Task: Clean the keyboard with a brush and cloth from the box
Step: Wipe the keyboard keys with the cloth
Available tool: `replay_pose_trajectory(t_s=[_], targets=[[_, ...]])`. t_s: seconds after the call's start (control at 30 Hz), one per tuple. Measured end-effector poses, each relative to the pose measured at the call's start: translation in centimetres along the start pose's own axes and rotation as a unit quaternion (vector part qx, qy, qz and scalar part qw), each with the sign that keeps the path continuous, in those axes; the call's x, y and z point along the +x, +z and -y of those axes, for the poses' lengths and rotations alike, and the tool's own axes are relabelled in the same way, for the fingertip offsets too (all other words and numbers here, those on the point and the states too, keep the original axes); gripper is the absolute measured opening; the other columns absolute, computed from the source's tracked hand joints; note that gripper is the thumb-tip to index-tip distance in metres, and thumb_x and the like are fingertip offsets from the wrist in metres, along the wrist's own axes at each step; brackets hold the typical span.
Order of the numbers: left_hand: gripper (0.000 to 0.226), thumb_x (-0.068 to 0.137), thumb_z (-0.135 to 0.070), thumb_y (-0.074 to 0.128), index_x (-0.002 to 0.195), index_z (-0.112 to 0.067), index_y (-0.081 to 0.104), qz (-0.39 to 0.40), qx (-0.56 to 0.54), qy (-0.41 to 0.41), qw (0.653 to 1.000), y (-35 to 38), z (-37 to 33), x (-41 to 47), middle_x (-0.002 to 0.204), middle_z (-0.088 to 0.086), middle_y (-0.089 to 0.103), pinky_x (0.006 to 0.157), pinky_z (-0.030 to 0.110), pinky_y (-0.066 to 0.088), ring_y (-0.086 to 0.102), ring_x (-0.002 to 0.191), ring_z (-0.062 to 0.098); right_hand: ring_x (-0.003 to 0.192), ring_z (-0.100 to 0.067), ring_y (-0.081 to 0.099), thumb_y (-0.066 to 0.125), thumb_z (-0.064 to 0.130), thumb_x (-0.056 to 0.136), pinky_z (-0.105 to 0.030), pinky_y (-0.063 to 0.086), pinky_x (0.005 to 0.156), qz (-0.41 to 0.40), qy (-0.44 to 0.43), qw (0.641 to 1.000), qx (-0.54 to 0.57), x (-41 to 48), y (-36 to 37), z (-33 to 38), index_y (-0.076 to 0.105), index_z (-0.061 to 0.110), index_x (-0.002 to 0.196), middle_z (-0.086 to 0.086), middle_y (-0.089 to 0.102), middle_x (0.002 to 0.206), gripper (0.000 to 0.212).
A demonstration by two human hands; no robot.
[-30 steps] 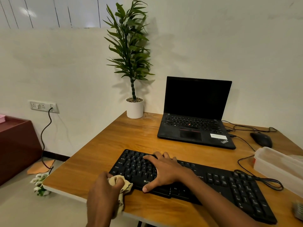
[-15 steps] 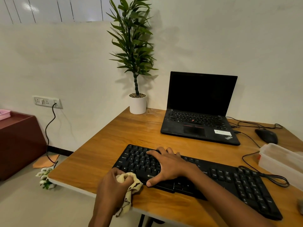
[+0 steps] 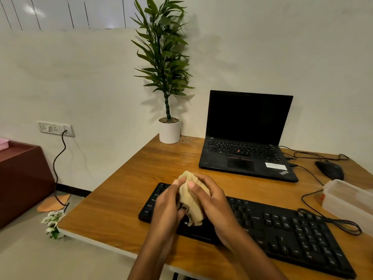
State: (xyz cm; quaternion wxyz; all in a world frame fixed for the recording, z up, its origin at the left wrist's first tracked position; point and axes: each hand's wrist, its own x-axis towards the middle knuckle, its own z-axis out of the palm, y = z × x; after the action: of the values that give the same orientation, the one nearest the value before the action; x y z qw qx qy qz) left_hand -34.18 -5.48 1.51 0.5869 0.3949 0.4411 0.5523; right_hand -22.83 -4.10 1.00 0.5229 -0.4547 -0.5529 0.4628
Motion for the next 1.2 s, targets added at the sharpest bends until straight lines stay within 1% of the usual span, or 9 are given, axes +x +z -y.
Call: replay_pose_trajectory(t_s=[0.07, 0.17, 0.27, 0.33, 0.43, 0.57, 0.7, 1.0, 1.2], targets=[[0.036, 0.095, -0.038, 0.039, 0.118, -0.022, 0.061, 0.079, -0.015, -0.008, 0.997, 0.2, -0.4, 0.8, 0.114, 0.002, 0.069, 0.088, 0.033, 0.053, 0.066, 0.103, 0.015, 0.088, -0.016, 0.068, 0.064, 0.014, 0.085, -0.027, 0.057, 0.069, -0.057, 0.031, 0.995, 0.071, 0.4, -0.4, -0.1, 0.06, 0.023, 0.113, 0.0, 0.067, 0.105, 0.029], [0.031, 0.097, -0.033, 0.038, 0.124, -0.03, 0.053, 0.097, 0.141, 0.073, 0.983, -1.7, -1.1, 2.7, 0.12, -0.005, 0.065, 0.097, 0.034, 0.048, 0.064, 0.107, 0.011, 0.07, -0.02, 0.07, 0.062, -0.005, 0.08, -0.026, 0.053, 0.052, -0.082, 0.059, 0.99, 0.097, 1.6, -2.5, 0.3, 0.064, 0.016, 0.104, -0.007, 0.068, 0.099, 0.033], [0.034, 0.098, -0.03, 0.043, 0.132, -0.033, 0.042, 0.011, 0.323, 0.146, 0.935, -5.8, -2.0, 4.7, 0.139, -0.006, 0.047, 0.103, 0.029, 0.033, 0.045, 0.128, 0.011, 0.074, -0.016, 0.064, 0.058, -0.009, 0.08, -0.014, 0.048, 0.051, -0.081, -0.012, 0.988, -0.129, 3.9, -5.4, 0.5, 0.069, 0.018, 0.098, 0.002, 0.063, 0.101, 0.035], [0.081, 0.082, -0.059, 0.058, 0.147, -0.033, 0.019, 0.069, 0.434, 0.061, 0.896, -8.8, -1.7, 5.7, 0.154, -0.004, 0.026, 0.111, 0.041, 0.02, 0.028, 0.14, 0.02, 0.087, -0.011, 0.059, 0.057, -0.01, 0.08, -0.007, 0.044, 0.06, -0.018, -0.067, 0.953, -0.294, 5.9, -6.8, 0.2, 0.07, 0.016, 0.101, 0.005, 0.062, 0.1, 0.036], [0.148, 0.032, -0.092, 0.055, 0.146, -0.032, -0.018, 0.167, 0.582, -0.027, 0.796, -11.0, -0.1, 6.4, 0.158, -0.003, 0.012, 0.113, 0.052, -0.013, 0.011, 0.145, 0.027, 0.096, -0.016, 0.058, 0.053, -0.008, 0.083, -0.025, 0.047, 0.074, 0.107, -0.051, 0.901, -0.418, 8.7, -7.3, -1.3, 0.07, 0.017, 0.105, 0.0, 0.064, 0.109, 0.037], [0.155, 0.024, -0.089, 0.06, 0.139, -0.034, -0.028, 0.154, 0.529, -0.003, 0.835, -11.3, 1.5, 6.2, 0.143, -0.027, 0.002, 0.114, 0.046, -0.009, -0.014, 0.141, 0.024, 0.065, -0.015, 0.053, 0.051, -0.006, 0.085, -0.022, 0.038, 0.053, 0.198, -0.017, 0.88, -0.431, 11.0, -5.2, -2.7, 0.071, 0.012, 0.101, -0.009, 0.069, 0.095, 0.031], [0.138, 0.036, -0.077, 0.065, 0.128, -0.04, -0.03, 0.158, 0.514, 0.021, 0.843, -11.1, 1.5, 5.5, 0.122, -0.043, -0.002, 0.114, 0.038, -0.009, -0.015, 0.124, 0.003, 0.05, -0.006, 0.045, 0.049, -0.01, 0.085, -0.013, 0.034, 0.04, 0.227, 0.027, 0.9, -0.372, 12.8, -2.2, -2.8, 0.066, 0.0, 0.102, -0.003, 0.06, 0.074, 0.027], [0.145, 0.042, -0.071, 0.07, 0.14, -0.032, -0.03, 0.158, 0.502, -0.001, 0.851, -11.2, 1.5, 5.7, 0.129, -0.034, -0.006, 0.114, 0.046, -0.008, -0.026, 0.139, 0.027, 0.085, -0.014, 0.058, 0.05, -0.013, 0.079, -0.02, 0.042, 0.064, 0.221, -0.058, 0.901, -0.369, 14.6, 5.0, -3.4, 0.069, 0.0, 0.097, -0.015, 0.068, 0.102, 0.03], [0.15, 0.028, -0.093, 0.051, 0.146, -0.031, -0.018, 0.161, 0.549, 0.005, 0.82, -11.1, 1.6, 5.4, 0.158, -0.006, -0.001, 0.113, 0.045, -0.01, -0.029, 0.122, 0.012, 0.093, -0.02, 0.062, 0.052, -0.01, 0.08, -0.025, 0.045, 0.073, 0.214, -0.106, 0.883, -0.403, 14.2, 3.4, -4.1, 0.072, 0.005, 0.097, -0.012, 0.07, 0.102, 0.03]])
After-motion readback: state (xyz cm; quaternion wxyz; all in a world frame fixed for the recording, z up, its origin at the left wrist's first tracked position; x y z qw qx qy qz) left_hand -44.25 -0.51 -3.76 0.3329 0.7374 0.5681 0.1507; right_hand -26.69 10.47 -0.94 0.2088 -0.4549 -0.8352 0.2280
